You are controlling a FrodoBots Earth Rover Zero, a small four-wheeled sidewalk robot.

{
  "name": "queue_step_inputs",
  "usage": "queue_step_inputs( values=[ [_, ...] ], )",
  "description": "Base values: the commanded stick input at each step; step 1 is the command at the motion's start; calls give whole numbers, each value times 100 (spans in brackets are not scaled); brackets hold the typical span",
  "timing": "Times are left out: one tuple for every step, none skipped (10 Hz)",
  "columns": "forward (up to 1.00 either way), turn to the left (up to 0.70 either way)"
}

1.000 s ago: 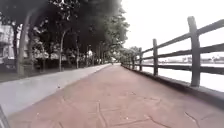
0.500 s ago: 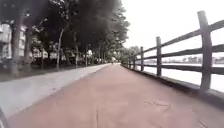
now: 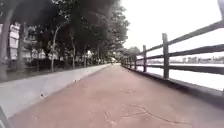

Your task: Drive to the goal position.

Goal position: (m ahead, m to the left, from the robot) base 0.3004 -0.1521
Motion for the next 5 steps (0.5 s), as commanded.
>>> queue_step_inputs(
  values=[
    [0,0],
    [0,0],
    [0,0],
    [0,0],
    [0,0]
  ],
)
